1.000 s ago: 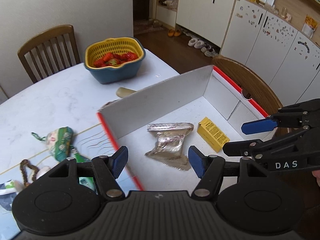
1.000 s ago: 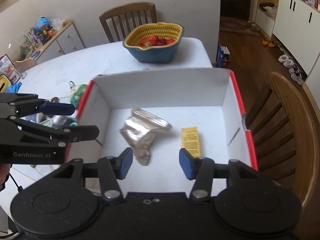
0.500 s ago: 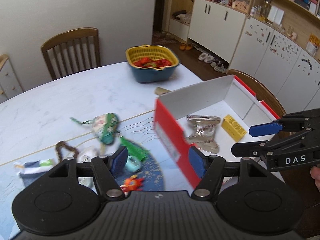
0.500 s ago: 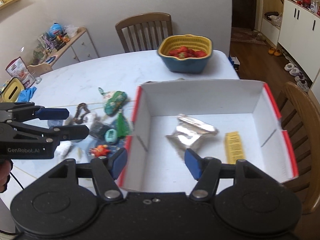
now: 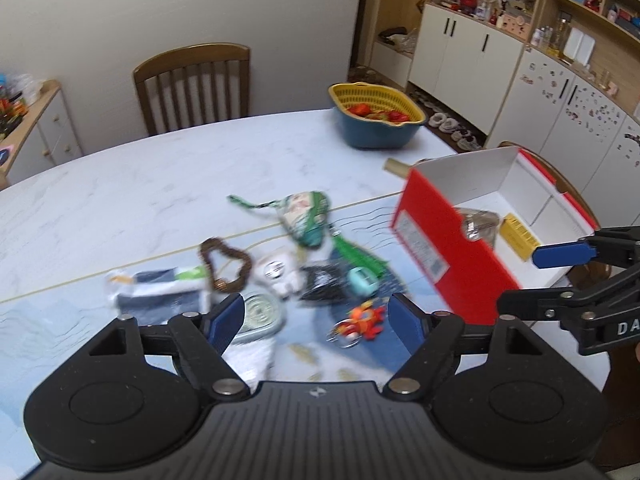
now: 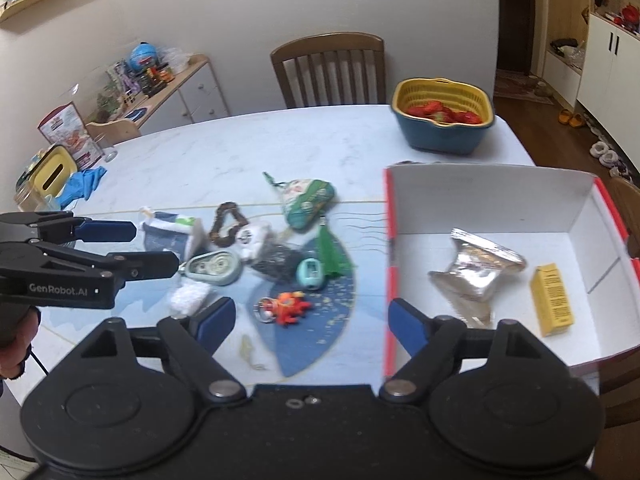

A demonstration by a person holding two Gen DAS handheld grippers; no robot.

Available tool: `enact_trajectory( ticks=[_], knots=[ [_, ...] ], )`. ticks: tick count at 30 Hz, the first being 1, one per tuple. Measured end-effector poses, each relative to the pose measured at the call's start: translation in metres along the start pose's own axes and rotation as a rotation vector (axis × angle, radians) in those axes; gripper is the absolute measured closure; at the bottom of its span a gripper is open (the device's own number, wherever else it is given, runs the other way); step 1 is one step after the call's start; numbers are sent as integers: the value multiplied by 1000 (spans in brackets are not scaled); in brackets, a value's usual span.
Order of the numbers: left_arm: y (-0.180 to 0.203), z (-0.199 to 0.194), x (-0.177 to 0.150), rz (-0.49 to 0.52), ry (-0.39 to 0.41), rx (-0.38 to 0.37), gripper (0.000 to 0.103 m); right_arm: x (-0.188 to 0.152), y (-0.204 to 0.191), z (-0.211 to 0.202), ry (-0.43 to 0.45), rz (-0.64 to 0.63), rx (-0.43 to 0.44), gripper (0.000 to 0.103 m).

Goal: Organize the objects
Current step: 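Withdraw both tools from the box back over the table, then grasp the bag of white beads with the left tool while the right tool grasps the red toy horse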

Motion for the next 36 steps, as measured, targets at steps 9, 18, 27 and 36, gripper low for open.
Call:
enact_trajectory(
  ticks=[9, 18, 27, 36],
  knots=[
    [-55, -5, -27, -3, -3, 40, 21, -9, -40, 20, -25, -25, -2, 13],
    [-88, 9, -54, -38, -22, 44, 9, -17, -57, 45, -66, -36, -12, 12],
    [-90, 40, -72, -72, -22, 7, 0, -28, -50, 81, -122, -23, -37, 13],
    [-79, 79, -83, -33, -81, 6, 0, -35, -41, 120, -179, -27, -67, 15]
  ],
)
Point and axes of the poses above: each gripper's, at about its wrist camera, not at the fingertips, and z roughly the way its jaws point, y to its right, x to its top, the point moved 10 cm from there along z, roughly the way its jaws point, and after that the axes turned 1 degree about y, right-handed, at the moved point
